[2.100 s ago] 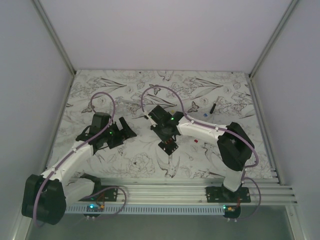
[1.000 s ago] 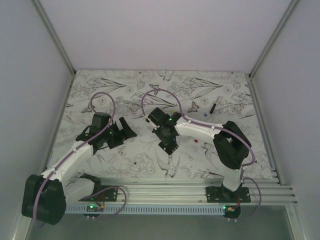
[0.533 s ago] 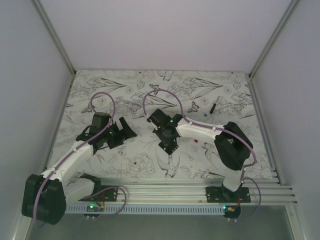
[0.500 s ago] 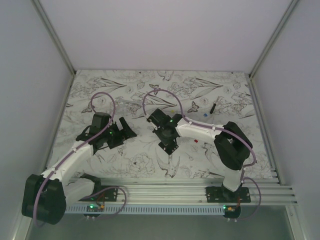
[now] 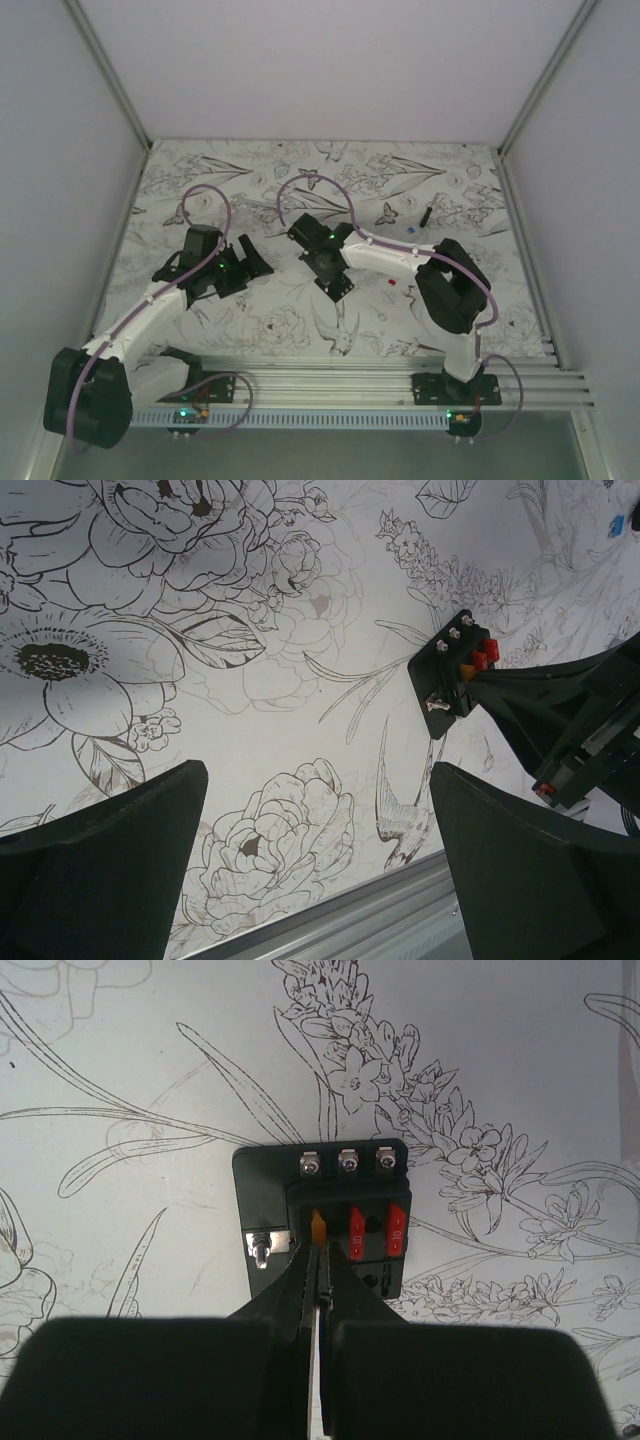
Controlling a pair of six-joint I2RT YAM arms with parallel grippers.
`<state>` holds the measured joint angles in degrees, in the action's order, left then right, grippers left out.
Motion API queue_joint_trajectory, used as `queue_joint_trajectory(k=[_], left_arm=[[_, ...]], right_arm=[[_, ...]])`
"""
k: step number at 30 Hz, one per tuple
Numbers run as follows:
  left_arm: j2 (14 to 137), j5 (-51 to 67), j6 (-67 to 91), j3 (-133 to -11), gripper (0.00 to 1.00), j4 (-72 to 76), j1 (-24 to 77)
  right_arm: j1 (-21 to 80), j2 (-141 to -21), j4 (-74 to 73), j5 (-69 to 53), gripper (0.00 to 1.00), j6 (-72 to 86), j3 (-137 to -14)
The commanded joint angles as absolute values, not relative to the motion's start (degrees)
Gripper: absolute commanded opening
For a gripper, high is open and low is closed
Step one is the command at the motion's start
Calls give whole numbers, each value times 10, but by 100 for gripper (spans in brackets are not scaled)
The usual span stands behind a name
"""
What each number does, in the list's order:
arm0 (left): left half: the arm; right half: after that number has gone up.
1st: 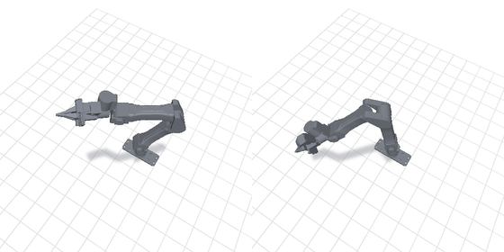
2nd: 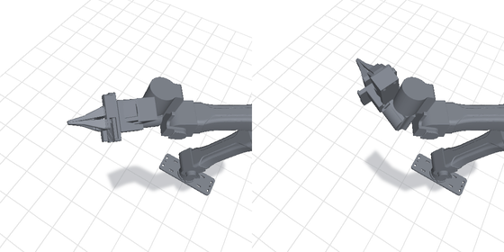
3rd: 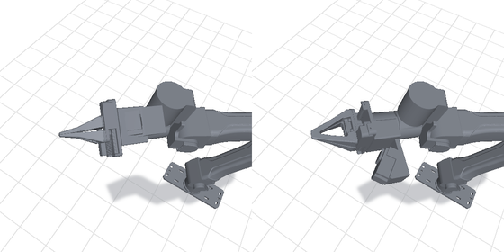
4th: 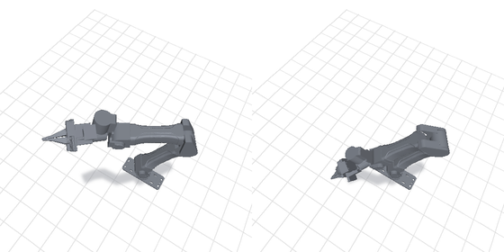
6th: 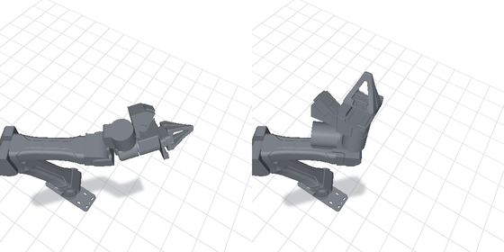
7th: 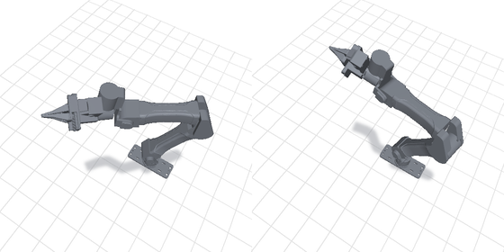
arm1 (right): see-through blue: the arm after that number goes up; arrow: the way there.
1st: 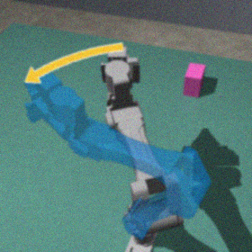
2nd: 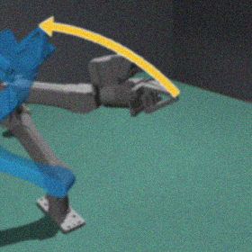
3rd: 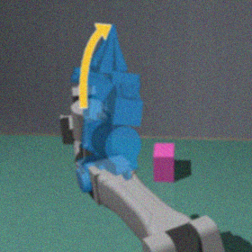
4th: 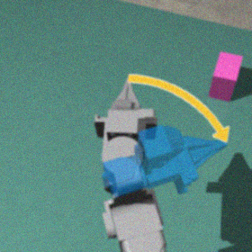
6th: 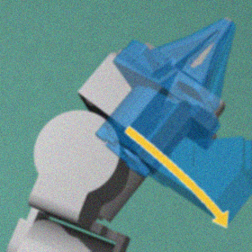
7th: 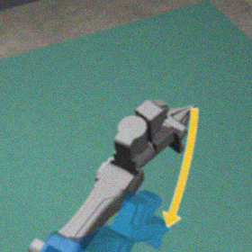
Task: Snap on the fuse box
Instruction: Install the fuse at the fuse box base.
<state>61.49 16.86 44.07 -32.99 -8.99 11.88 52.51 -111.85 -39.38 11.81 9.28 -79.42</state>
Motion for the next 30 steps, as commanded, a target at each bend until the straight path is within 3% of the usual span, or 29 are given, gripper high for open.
queue_joint_trajectory(k=[1, 14, 17, 24, 30], left_arm=[[615, 177, 439, -321, 100, -91, 114], [605, 183, 444, -322, 100, -89, 114], [606, 187, 445, -323, 100, -90, 114], [613, 196, 442, -330, 100, -89, 116], [628, 201, 441, -342, 100, -88, 121]], right_arm=[[524, -1188, -401, 87, 1, 99, -722], [526, -1049, -328, 89, 22, 98, -779], [525, -1016, -318, 112, 31, 104, -770], [469, -943, -320, 135, 43, 136, -676], [400, -887, -306, 142, 47, 176, -575]])
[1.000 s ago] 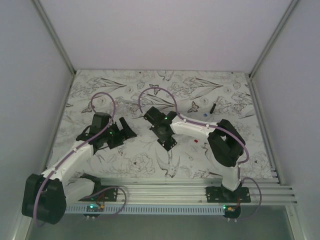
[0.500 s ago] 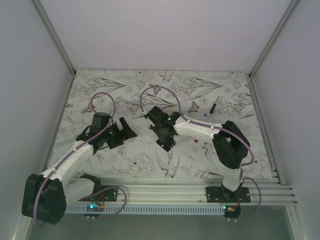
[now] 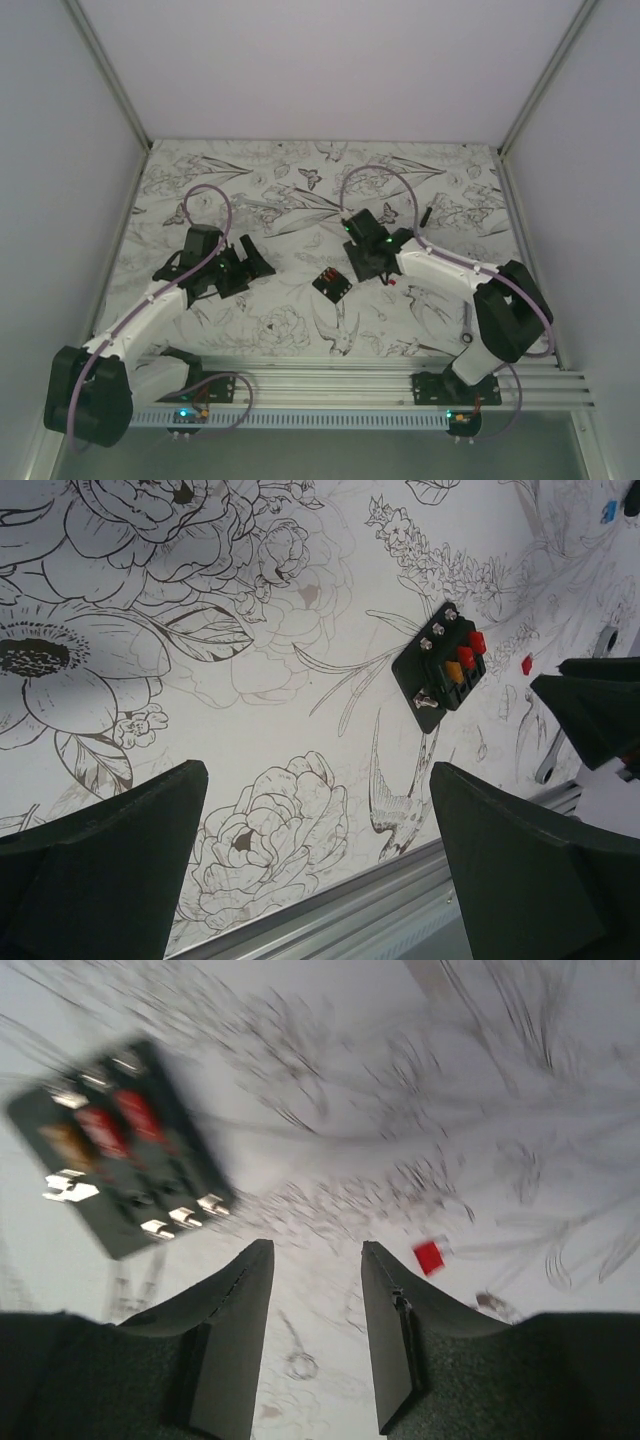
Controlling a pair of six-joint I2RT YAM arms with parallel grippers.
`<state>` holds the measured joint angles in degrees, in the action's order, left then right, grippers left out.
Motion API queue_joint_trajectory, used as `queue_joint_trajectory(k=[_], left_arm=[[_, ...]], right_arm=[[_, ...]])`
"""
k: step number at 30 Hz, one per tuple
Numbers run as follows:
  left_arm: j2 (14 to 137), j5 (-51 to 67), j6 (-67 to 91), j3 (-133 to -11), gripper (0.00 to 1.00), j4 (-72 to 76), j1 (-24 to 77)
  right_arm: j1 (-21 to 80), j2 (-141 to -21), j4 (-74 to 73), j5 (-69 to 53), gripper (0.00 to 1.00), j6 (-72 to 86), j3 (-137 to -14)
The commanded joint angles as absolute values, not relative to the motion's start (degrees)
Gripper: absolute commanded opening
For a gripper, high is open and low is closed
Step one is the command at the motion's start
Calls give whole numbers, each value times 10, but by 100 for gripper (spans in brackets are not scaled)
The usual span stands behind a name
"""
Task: Snap on the fuse box
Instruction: Install the fuse at the fuse box base, then pick up the fuse from the center of the board.
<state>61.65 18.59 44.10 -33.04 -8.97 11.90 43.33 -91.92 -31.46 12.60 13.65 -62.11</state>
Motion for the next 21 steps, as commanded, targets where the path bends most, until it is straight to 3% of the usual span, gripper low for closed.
queue_joint_trajectory(k=[1, 12, 21], left_arm=[[631, 201, 441, -343, 100, -87, 122], [652, 201, 447, -351, 100, -80, 134], [653, 200, 450, -348, 100, -76, 138]], right_arm=[[389, -876, -301, 142, 47, 184, -559], [301, -849, -253, 146, 51, 259, -478], [294, -852, -210, 172, 51, 314, -457]])
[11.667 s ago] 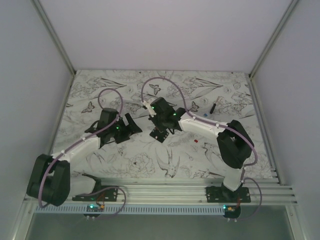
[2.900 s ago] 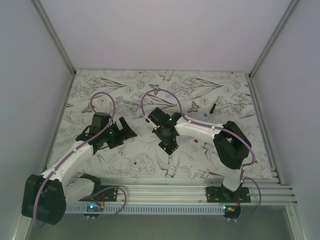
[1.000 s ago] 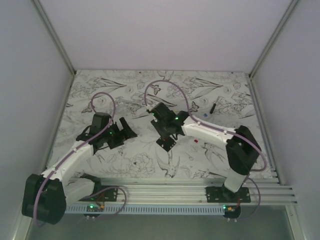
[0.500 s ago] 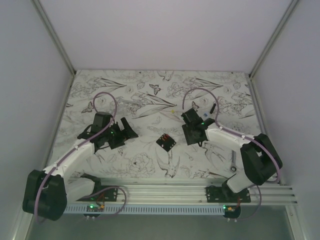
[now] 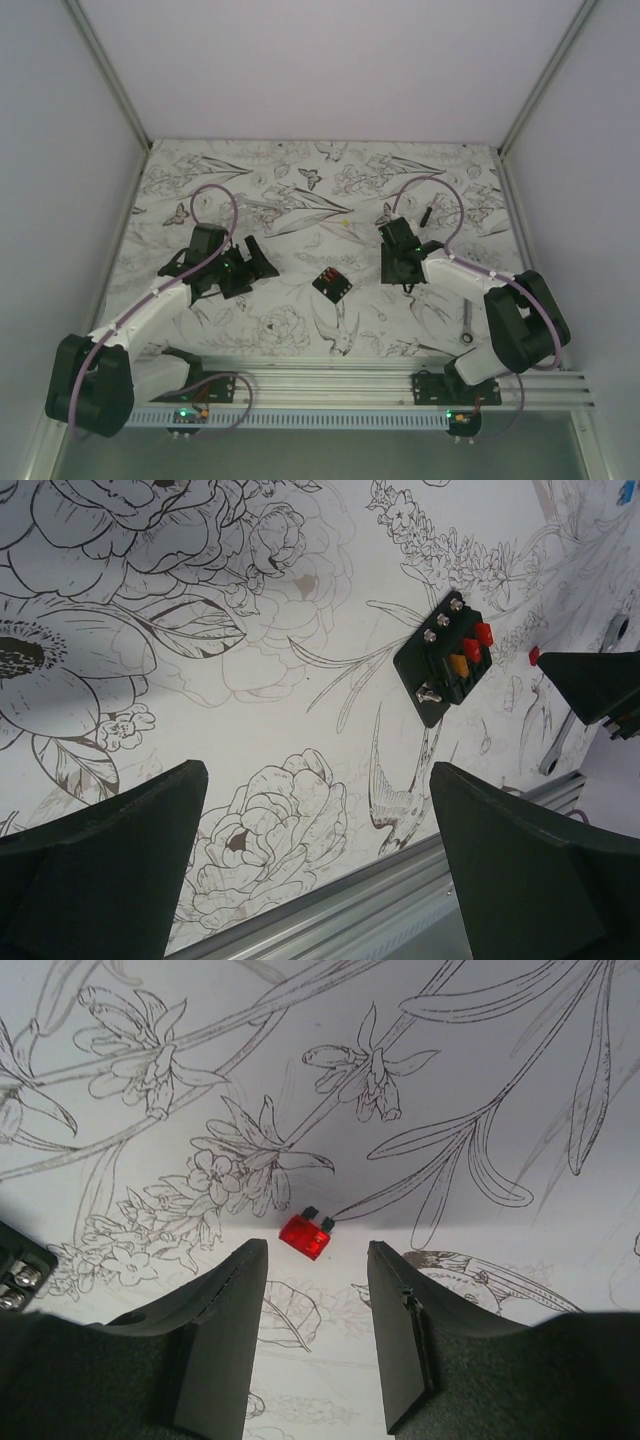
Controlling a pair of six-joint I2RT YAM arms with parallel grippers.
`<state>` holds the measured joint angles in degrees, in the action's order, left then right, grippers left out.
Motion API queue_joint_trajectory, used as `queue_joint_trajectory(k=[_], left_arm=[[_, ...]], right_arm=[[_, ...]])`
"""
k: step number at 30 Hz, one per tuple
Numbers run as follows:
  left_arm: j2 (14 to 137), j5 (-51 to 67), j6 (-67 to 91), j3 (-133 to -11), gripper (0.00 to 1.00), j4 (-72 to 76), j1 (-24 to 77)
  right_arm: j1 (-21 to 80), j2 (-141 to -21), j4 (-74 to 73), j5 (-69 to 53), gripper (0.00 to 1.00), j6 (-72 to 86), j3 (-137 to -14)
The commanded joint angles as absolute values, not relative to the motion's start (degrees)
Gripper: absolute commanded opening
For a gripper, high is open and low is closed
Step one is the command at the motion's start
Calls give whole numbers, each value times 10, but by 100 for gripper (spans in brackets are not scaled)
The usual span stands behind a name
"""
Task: Snap on the fuse box
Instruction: Pick up the fuse from the center of the board.
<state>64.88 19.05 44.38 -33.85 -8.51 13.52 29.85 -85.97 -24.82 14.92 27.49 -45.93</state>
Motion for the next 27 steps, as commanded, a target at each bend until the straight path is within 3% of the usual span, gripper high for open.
queue_joint_trajectory(k=[1, 13, 27], left_arm=[[654, 199, 450, -348, 100, -76, 139], [660, 199, 452, -349, 100, -71, 142], [663, 201, 453, -351, 100, -70, 146]], right_arm=[[294, -855, -208, 173, 51, 315, -458], [295, -890, -224, 184, 43, 306, -459], [294, -872, -250, 166, 42, 274, -448]])
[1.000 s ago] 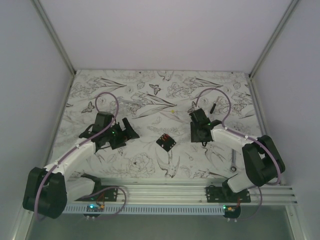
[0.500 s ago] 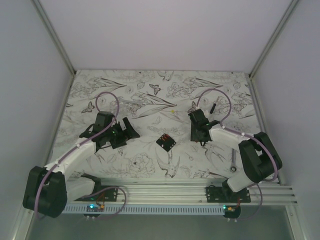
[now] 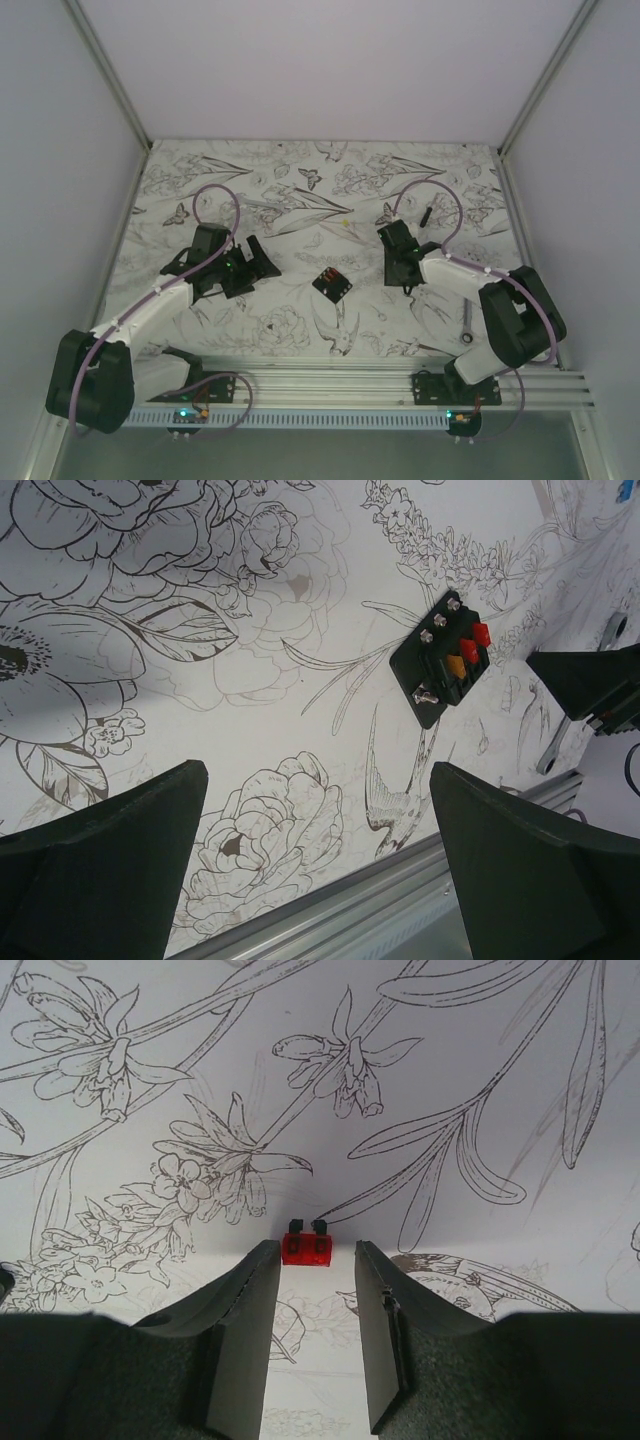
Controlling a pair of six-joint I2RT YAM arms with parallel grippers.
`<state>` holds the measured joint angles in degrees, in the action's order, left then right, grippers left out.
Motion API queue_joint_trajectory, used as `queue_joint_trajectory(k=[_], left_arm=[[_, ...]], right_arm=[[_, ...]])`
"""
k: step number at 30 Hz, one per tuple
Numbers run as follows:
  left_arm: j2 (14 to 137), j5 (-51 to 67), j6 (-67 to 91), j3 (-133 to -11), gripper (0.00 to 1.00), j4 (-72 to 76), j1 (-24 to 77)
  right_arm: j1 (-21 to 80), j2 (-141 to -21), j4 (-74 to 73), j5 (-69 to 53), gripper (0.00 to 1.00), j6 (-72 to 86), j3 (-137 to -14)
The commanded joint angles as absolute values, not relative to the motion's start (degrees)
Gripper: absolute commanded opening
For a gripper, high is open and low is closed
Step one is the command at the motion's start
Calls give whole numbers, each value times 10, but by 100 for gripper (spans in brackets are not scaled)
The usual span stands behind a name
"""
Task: Snap on the fuse box
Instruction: Pick up the fuse from the center of the board.
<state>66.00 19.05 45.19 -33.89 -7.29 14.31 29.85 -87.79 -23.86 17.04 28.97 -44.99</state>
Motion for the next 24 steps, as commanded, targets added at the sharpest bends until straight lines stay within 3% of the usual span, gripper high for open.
queue_joint_trajectory(k=[1, 24], left_arm=[[662, 200, 453, -350, 100, -70, 147], [676, 205, 453, -359, 100, -67, 148]], right_arm=[[294, -873, -248, 161, 42, 271, -449], [281, -914, -267, 143, 31, 270, -464]])
